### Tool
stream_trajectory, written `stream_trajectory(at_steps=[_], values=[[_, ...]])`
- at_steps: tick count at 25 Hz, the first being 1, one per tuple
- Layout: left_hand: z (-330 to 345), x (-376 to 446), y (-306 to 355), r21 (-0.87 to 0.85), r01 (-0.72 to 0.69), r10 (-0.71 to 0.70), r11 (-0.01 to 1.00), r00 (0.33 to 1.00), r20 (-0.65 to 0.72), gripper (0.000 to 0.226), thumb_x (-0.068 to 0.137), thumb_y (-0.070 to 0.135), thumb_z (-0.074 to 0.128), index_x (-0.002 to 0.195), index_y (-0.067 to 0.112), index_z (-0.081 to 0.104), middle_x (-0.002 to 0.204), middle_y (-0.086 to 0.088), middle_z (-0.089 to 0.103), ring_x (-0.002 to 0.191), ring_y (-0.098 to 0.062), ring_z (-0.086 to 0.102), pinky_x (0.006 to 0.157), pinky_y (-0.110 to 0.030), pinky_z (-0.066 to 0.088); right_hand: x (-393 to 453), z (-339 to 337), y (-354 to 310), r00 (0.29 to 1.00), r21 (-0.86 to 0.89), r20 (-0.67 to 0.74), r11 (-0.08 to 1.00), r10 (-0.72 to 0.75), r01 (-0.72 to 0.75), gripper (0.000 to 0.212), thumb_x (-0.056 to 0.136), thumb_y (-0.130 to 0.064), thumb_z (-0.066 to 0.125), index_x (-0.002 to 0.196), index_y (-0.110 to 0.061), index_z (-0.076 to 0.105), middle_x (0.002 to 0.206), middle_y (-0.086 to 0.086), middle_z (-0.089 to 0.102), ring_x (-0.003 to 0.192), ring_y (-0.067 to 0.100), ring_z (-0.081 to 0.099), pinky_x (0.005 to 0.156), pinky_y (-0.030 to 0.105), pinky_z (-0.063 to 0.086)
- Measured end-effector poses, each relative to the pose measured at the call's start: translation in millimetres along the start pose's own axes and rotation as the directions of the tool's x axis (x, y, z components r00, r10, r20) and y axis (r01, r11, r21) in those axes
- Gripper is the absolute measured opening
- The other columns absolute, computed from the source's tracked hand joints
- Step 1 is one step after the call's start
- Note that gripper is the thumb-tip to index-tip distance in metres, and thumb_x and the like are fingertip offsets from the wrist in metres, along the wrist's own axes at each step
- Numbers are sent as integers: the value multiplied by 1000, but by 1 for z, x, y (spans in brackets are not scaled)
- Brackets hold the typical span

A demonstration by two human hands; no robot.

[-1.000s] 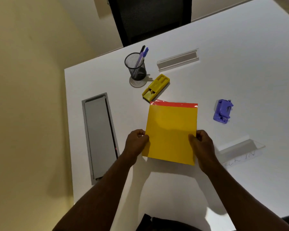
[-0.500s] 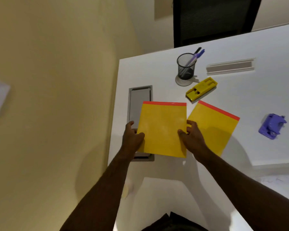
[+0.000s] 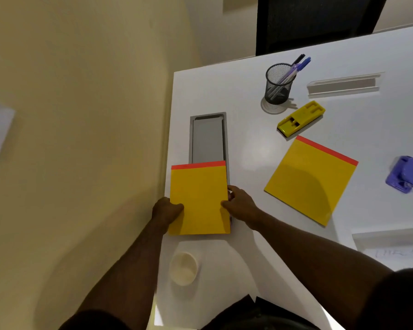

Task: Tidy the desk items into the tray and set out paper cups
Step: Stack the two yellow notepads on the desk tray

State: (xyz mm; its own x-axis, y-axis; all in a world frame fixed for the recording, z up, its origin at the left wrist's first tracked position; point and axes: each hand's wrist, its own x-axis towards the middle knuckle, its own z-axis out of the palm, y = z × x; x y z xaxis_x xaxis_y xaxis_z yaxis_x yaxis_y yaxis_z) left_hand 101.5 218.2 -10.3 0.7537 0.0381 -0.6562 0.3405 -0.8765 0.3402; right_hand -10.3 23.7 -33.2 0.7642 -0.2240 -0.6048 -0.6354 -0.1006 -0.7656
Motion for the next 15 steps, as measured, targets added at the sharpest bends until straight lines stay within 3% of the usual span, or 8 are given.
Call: stream_trajectory(at_steps=[4,6,7,9,11,13,15], values=[[4,12,-5,91,-21,20,996,1000,10,76,83,39,72,141,1,41,141,-21,49,126,-37,51,99,-44,47,5,9,-1,999,-111,39,993,-33,37,39,89,-16,59,126,-11,49,119,15,58,111,32,54,97,45,47],[8,14,-5,174,-34,33,984,999,4,92,77,49,74,144,2,32,145,-21,41,128,-37,47,99,-45,46,2,6,4,995,-159,-54,985,-78,69,42,89,-17,61,128,-9,49,120,14,58,111,29,55,93,36,46],[11,15,-4,220,-39,42,975,999,-5,98,75,52,75,145,2,30,145,-22,39,128,-38,47,98,-46,47,-2,0,8,978,-178,-180,981,-106,74,47,88,-18,63,131,-9,48,122,13,56,112,28,54,92,34,44],[18,14,-1,313,-56,67,948,997,-26,108,71,56,76,149,5,22,146,-22,34,129,-39,44,96,-48,47,-11,-23,21,831,-258,-538,966,-139,-5,55,85,-21,66,135,-8,46,128,16,52,117,32,50,93,39,42],[23,15,4,381,-66,85,922,996,-33,113,69,58,77,151,9,15,148,-21,31,131,-40,41,95,-48,47,-19,-61,42,620,-242,-784,936,-33,-256,70,83,-28,68,140,-6,36,137,22,43,124,40,42,97,49,40],[27,15,8,400,-59,72,915,997,-20,113,69,57,77,151,10,14,148,-21,28,131,-40,40,93,-49,47,-27,-99,61,474,-56,-863,902,172,-428,89,78,-36,72,145,-6,22,144,27,33,129,45,35,101,56,38],[28,16,9,399,-46,53,916,999,-6,111,70,56,77,150,9,16,148,-21,26,131,-41,38,93,-49,46,-33,-123,73,426,95,-839,862,338,-497,102,73,-41,78,146,-9,14,142,29,32,128,46,35,101,57,36]])
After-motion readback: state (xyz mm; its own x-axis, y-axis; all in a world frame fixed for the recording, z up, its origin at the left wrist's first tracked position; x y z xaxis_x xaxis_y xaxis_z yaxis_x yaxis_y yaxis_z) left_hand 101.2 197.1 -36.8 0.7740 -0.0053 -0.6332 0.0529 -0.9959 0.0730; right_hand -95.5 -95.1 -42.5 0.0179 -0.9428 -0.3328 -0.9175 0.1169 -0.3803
